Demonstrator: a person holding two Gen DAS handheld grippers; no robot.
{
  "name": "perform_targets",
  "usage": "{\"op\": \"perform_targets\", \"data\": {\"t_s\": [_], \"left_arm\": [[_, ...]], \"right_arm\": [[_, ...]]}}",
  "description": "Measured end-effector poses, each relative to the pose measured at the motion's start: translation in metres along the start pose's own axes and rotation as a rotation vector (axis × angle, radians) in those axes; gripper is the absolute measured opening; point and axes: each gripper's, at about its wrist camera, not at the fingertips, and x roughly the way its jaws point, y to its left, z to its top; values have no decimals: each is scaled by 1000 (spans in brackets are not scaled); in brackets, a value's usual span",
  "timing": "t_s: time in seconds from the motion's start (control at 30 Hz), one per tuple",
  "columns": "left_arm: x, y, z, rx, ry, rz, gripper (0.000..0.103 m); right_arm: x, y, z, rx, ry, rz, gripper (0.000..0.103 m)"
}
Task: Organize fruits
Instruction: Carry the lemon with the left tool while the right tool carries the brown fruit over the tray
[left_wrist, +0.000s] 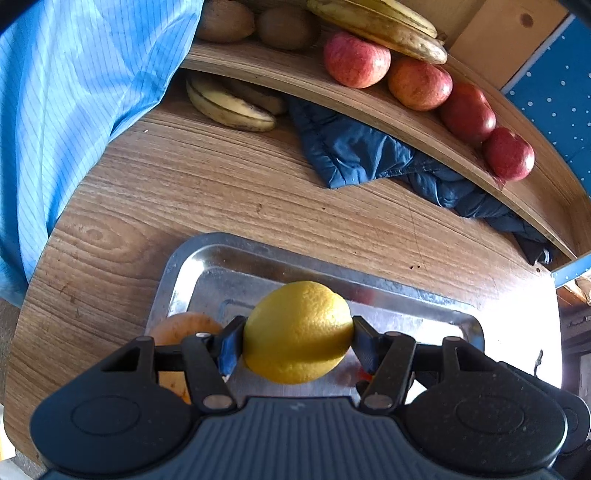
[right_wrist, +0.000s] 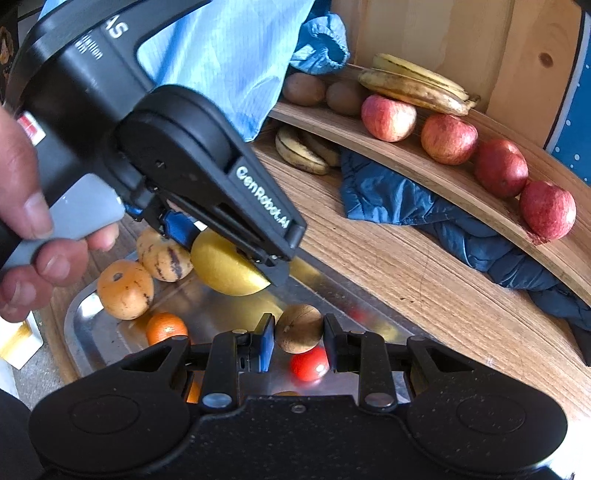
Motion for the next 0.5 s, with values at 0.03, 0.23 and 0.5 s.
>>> {"op": "perform_targets", "data": {"t_s": [0.03,0.23,0.5], "left_arm": [[1,0,0,-2,1,2,65],[6,-1,2,-6,4,12,65],[9,-1,4,-13,3,23,65]], "right_arm": [[1,-2,0,4,1,0,30],[7,-12,1,18,8,6,30],[15,-19,2,29,21,13,30]]}}
